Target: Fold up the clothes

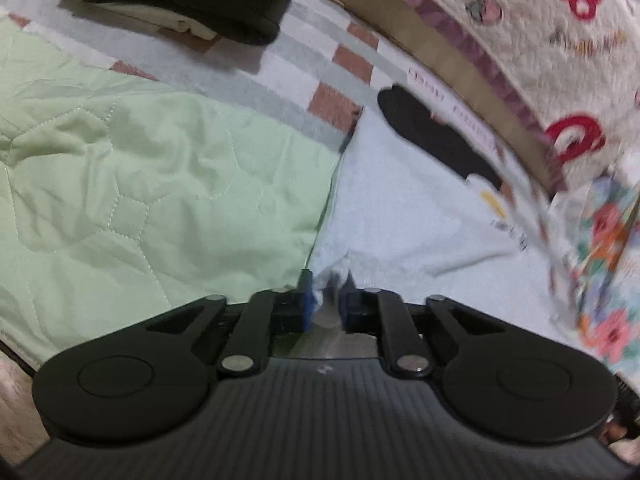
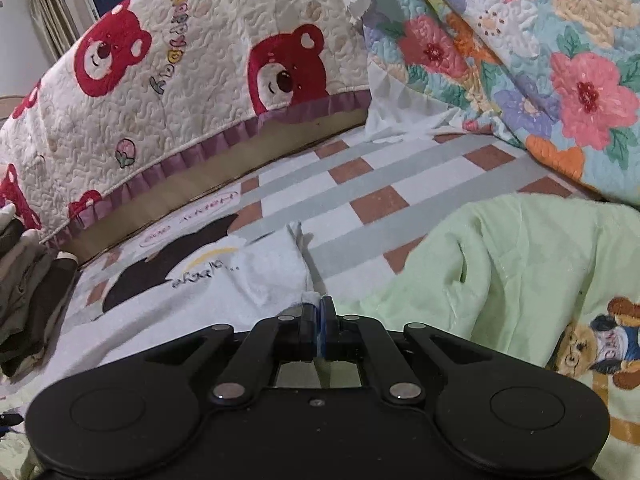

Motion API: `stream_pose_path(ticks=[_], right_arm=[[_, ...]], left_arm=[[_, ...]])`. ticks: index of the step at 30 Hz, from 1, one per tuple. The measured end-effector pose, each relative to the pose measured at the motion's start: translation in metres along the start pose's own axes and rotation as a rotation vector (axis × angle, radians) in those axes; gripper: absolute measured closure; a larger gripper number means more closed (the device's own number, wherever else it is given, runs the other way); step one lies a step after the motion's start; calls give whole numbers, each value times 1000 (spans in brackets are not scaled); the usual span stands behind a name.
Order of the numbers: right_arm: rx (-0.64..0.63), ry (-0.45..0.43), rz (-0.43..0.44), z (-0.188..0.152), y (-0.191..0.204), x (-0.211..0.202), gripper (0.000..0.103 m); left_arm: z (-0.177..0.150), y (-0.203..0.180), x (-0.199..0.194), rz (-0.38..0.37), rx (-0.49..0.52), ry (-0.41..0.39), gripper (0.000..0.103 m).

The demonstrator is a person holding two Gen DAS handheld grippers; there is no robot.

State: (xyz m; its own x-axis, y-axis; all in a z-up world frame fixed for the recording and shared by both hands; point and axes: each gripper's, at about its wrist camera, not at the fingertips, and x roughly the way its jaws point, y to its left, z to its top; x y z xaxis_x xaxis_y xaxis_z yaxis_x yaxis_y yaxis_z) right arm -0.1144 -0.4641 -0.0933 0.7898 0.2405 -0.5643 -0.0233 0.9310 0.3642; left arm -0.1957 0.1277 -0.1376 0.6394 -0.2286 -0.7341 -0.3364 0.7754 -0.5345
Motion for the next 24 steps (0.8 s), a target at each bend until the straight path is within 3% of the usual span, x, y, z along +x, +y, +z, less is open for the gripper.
stream_pose_path(ticks=[3, 5, 8, 15, 20, 24], right_arm=[[178, 13, 63, 14, -10, -17, 100], [205, 14, 71, 18, -13, -23, 100], [212, 24, 63, 19, -16, -24, 100], [231, 48, 83, 12, -27, -45, 100], [286, 196, -18, -24, -52, -21, 101], [286, 169, 8, -21, -54, -28, 101]], left_arm=[[5, -8, -18, -47, 27, -28, 96], [7, -9, -29, -101, 17, -54, 96], [7, -14, -27, -60, 59, -49, 97], [5, -22, -53, -75, 178, -31, 98], [-18, -18, -28, 78, 271, 85, 98], [-9, -21, -50, 38, 259, 32, 98]])
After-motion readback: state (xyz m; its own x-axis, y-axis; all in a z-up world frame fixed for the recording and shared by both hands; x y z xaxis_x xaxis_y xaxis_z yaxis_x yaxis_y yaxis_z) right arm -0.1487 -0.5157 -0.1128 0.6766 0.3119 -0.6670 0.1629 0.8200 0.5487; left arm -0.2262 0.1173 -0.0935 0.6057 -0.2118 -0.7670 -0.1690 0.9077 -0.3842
